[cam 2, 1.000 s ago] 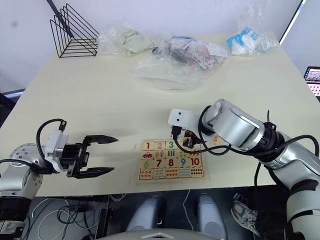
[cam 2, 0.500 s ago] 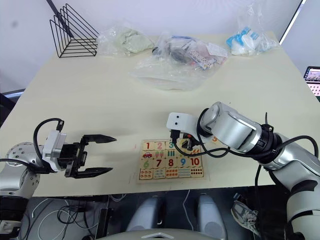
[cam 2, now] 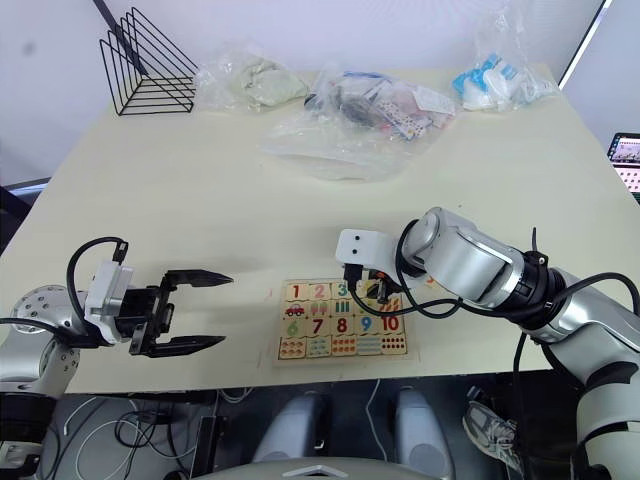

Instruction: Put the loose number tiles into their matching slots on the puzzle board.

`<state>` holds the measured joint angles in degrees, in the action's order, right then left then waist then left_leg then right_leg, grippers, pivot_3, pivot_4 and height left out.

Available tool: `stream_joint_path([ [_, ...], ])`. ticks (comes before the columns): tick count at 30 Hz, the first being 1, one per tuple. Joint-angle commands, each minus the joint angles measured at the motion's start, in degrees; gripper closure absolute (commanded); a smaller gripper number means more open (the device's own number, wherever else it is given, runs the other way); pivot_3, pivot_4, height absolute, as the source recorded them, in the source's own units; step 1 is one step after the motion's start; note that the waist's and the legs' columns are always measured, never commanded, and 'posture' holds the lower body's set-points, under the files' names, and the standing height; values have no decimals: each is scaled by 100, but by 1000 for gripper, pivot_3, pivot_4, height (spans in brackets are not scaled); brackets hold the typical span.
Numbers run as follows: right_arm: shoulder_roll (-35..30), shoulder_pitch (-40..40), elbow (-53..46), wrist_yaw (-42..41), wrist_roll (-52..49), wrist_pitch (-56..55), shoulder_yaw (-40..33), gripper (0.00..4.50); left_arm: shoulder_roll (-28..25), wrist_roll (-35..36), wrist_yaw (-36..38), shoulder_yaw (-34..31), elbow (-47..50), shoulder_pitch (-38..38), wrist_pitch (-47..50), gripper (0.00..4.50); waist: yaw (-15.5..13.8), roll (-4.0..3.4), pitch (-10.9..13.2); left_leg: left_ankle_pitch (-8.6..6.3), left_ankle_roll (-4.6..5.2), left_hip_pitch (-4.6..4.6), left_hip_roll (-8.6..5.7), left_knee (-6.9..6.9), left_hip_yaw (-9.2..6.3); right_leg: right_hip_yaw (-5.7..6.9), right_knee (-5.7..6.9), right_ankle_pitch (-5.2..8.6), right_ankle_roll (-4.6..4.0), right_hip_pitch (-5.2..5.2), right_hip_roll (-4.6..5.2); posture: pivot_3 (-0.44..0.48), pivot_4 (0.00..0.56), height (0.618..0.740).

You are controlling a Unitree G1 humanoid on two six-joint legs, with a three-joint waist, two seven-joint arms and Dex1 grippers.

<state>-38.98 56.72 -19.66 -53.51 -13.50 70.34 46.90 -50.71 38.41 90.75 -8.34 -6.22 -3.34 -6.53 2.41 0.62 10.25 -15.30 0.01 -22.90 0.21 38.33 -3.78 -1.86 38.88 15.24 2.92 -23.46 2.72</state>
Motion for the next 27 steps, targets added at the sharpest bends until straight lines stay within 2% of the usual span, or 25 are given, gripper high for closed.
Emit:
stream_joint_path([
  [1,-55,-8,-129,-45,64,-117,10,3644,-61,65,175,-40,72,29,-20,0,0,0,0,0,0,0,0,0,0,0,0,0,0,0,0,0,150,740],
  [27,-3,-27,-218,-151,104,-205,-18,3644,-27,53,175,-2,53,42,-45,0,0,0,0,0,0,0,1,-1,0,0,-1,0,0,0,0,0,150,740],
])
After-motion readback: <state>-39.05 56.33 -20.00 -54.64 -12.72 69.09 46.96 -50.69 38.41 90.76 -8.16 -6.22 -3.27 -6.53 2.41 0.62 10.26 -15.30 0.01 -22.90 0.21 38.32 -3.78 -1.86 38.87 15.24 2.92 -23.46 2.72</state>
